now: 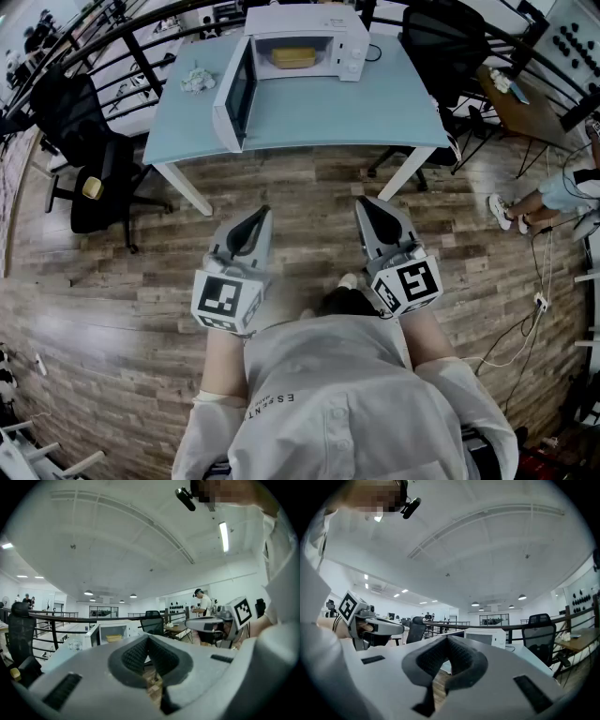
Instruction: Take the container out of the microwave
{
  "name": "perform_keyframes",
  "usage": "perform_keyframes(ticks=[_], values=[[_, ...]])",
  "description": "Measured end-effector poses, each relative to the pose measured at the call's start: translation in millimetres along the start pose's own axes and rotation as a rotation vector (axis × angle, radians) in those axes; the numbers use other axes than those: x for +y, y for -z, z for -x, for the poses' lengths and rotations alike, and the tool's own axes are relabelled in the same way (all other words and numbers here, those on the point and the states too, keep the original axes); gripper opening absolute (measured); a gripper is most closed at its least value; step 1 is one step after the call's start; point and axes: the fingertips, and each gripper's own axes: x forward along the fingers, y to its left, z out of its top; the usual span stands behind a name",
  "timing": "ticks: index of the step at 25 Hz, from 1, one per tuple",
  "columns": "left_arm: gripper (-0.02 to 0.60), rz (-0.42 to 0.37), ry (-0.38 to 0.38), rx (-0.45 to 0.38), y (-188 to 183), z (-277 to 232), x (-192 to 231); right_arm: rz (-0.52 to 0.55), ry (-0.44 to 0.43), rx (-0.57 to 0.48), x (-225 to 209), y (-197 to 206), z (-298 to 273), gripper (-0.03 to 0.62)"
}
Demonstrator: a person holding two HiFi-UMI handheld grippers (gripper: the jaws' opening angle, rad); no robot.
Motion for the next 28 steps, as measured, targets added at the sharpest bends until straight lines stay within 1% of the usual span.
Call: perform_keyframes(ticks=[10, 15, 19, 20, 21, 22, 25, 28], values=[[-0.006, 0.005, 0.010, 0.001, -0.2, -8.6, 0.8, 0.036, -0.004, 0.023, -0.5, 1.5, -5.4, 0.015], [-0.006, 0.014, 0.005, 0.004, 3.9, -8.0, 5.0, 0.046, -0.036, 0.001, 4.3, -0.2, -9.0, 0.015], [-0.006, 0.025, -0.007, 0.002, 4.8, -7.6, 13.3, 0.068, -0.008, -0.004, -0.4, -3.3, -14.6, 0.020], [-0.006, 0.026, -0.009, 0.001, 4.7, -7.9, 14.9, 0.068, -0.001, 0.002, -2.8, -2.4, -16.7, 0.075], [-0.006, 0.028, -0.010, 0.000, 4.7, -8.3, 16.6, 0.064, 0.002, 0.009, -5.1, -0.9, -18.9, 0.175], [-0.006, 0.029, -0.011, -0.001, 4.7, -8.7, 18.4, 0.060, 0.007, 0.015, -7.6, 0.4, -21.2, 0.186], [-0.006, 0.036, -0.018, 0.000, 4.1, -11.2, 26.9, 0.054, 0.021, 0.028, -15.4, 1.0, -29.9, 0.185], [-0.006, 0.049, -0.033, 0.007, 3.6, -16.3, 37.5, 0.050, 0.014, 0.047, -20.6, 1.9, -42.3, 0.184]])
